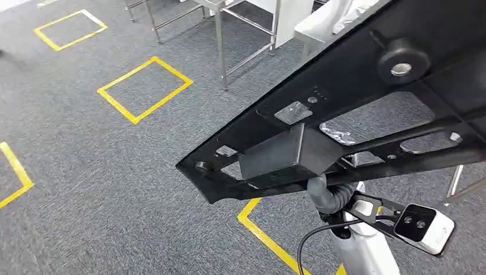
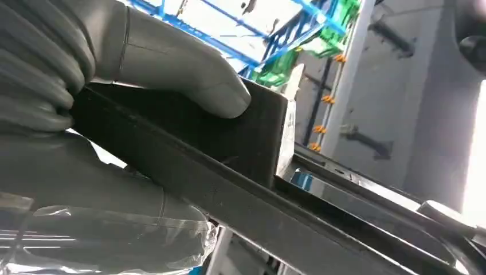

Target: Take the parts from the cabinet and place them on the table.

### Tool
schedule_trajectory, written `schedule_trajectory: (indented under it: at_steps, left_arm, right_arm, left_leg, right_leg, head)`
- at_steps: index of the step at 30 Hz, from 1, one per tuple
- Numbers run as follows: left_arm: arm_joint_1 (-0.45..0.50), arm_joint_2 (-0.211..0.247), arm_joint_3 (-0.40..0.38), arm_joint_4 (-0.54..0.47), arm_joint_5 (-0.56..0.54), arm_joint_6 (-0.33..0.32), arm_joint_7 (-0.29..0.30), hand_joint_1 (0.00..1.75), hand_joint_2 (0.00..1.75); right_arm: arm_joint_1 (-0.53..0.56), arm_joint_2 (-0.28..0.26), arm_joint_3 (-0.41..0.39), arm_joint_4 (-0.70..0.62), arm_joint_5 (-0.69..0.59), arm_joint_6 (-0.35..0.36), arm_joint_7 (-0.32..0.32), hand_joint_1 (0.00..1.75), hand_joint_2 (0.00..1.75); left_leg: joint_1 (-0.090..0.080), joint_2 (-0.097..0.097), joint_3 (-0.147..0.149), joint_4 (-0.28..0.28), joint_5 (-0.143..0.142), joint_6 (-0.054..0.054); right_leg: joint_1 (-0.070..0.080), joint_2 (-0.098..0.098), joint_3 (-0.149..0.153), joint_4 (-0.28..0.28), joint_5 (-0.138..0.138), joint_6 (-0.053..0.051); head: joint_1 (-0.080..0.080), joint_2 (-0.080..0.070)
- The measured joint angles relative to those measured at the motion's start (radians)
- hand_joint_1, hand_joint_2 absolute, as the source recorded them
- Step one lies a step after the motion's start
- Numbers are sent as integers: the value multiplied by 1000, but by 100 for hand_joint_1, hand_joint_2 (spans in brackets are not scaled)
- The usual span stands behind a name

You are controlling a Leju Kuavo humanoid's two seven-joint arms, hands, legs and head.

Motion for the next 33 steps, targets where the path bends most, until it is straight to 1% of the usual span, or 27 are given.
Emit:
schedule_trajectory:
  at_steps: [1,2,3,4,5,7,9,10,11,12,14,15,16,17,18,19,20,21,24,25,26,27,29,30,31,32,33]
  left_arm:
    - [1,0,1,0,1,0,0,0,0]
    - [1,1,1,0,1,0,-1,0,0]
    - [1,2,2,0,1,2,-2,0,0]
    - [1,5,2,0,1,3,-2,0,0]
    - [1,6,2,0,1,3,-2,0,0]
    - [4,9,3,0,1,3,-1,0,0]
    - [3,13,3,0,0,3,-1,0,0]
    - [1,12,3,0,0,3,0,0,0]
    - [0,12,3,0,-2,2,-1,0,0]
    - [2,12,3,0,-2,1,0,0,0]
    - [8,12,3,0,-3,-2,2,0,0]
    - [8,12,3,0,-3,-3,2,0,0]
    - [7,12,3,0,-3,-5,2,0,0]
    - [6,12,3,0,-3,-7,2,0,0]
    - [5,12,3,0,-3,-8,1,0,0]
    - [5,11,3,0,-3,-11,0,0,0]
    - [4,11,3,0,-3,-12,0,0,0]
    - [5,10,3,0,-3,-12,0,0,0]
    - [3,10,3,0,-9,-12,4,0,0]
    - [0,10,3,0,-9,-11,5,0,0]
    - [-2,9,3,0,-9,-11,5,0,0]
    - [-2,8,3,0,-9,-11,6,0,0]
    - [2,8,3,0,-9,-9,7,0,0]
    - [4,8,3,0,-9,-8,8,0,0]
    - [5,8,3,0,-9,-8,9,0,0]
    - [5,7,3,0,-9,-8,9,0,0]
    - [4,7,3,0,-9,-6,9,0,0]
  right_arm:
    - [5,0,-2,3,2,3,0,175,175]
    - [9,0,-6,7,7,6,0,175,175]
    - [14,2,-11,8,12,10,0,175,175]
    - [20,6,-17,9,19,12,0,175,175]
    - [25,8,-20,9,24,12,0,175,175]
    - [36,11,-24,8,33,12,0,175,175]
    - [49,11,-27,8,36,12,0,175,175]
    - [54,11,-29,6,37,11,0,175,175]
    - [56,11,-32,2,38,11,0,175,175]
    - [56,12,-32,2,39,11,0,175,175]
    - [65,16,-32,1,39,13,0,175,175]
    - [72,16,-32,1,39,15,0,175,175]
    - [77,16,-32,1,45,16,0,175,175]
    - [79,16,-32,0,48,18,0,175,175]
    - [80,16,-32,-2,53,18,0,175,175]
    - [79,17,-32,-6,55,16,0,175,175]
    - [78,17,-32,-10,56,13,0,175,175]
    - [76,17,-30,-10,59,10,0,175,175]
    - [75,17,-30,-12,55,5,0,175,175]
    - [75,17,-30,-12,50,5,0,175,175]
    - [73,16,-30,-13,44,5,0,175,175]
    - [71,17,-30,-12,40,6,0,175,175]
    - [72,17,-30,-12,33,10,0,175,175]
    - [73,17,-30,-11,32,10,0,175,175]
    - [73,17,-30,-10,32,10,0,175,175]
    - [73,17,-30,-9,32,10,0,175,175]
    - [73,17,-30,-9,32,10,0,175,175]
  left_leg:
    - [0,-1,7,-25,29,2]
    - [0,-3,33,-88,72,4]
    - [0,-10,76,-186,125,8]
    - [1,-35,117,-277,167,12]
    - [4,-82,133,-309,149,18]
    - [-2,-71,134,-318,153,22]
    - [-3,-56,137,-324,158,34]
    - [8,-42,141,-336,166,44]
    - [5,-34,145,-341,167,47]
    - [4,-24,144,-341,168,49]
    - [1,2,144,-340,165,54]
    - [0,14,143,-339,164,55]
    - [0,25,143,-338,163,55]
    - [0,35,143,-336,160,52]
    - [0,43,145,-334,158,50]
    - [0,51,147,-331,154,47]
    - [-3,58,148,-327,150,41]
    - [-9,63,147,-321,145,33]
    - [-8,89,154,-326,144,18]
    - [-5,86,155,-323,138,10]
    - [-1,49,149,-305,122,4]
    - [1,20,125,-251,86,2]
    - [1,2,47,-84,7,-3]
    - [1,1,15,-18,-11,-4]
    - [1,1,3,1,-5,-2]
    - [1,0,14,-29,26,1]
    - [1,-3,46,-103,72,5]
  right_leg:
    - [0,11,1,1,0,0]
    - [0,22,3,2,0,1]
    - [0,34,5,3,-1,2]
    - [0,43,6,5,-3,5]
    - [2,50,2,6,-3,10]
    - [-6,70,-9,8,2,24]
    - [-7,88,-9,2,7,39]
    - [-6,72,-10,8,1,42]
    - [-1,23,-20,33,-19,47]
    - [-2,0,-50,91,-56,50]
    - [-6,-16,-125,248,-127,55]
    - [-8,-19,-150,297,-137,57]
    - [-10,-20,-150,299,-125,59]
    - [-10,-25,-127,255,-93,59]
    - [-11,-34,-84,176,-52,58]
    - [-10,-55,-36,87,-16,56]
    - [-6,-101,2,16,-9,51]
    - [2,-98,2,10,-10,41]
    - [5,-66,-5,12,-9,25]
    - [0,-57,0,3,-3,16]
    - [-3,-50,1,0,-1,11]
    - [-3,-43,0,0,0,5]
    - [-1,-23,-3,0,1,2]
    - [0,-11,-3,1,2,1]
    - [1,0,-2,2,2,1]
    - [2,11,-1,3,2,1]
    - [2,23,0,4,2,1]
  head:
    - [0,0]
    - [0,0]
    - [0,0]
    - [0,0]
    - [0,0]
    - [0,0]
    - [0,0]
    - [0,0]
    - [0,0]
    - [0,0]
    - [0,0]
    - [0,0]
    - [0,0]
    - [0,0]
    - [0,0]
    - [0,0]
    - [0,0]
    - [0,0]
    - [0,0]
    - [0,0]
    - [0,0]
    - [0,0]
    - [0,0]
    - [0,0]
    - [0,0]
    - [0,0]
    - [0,0]
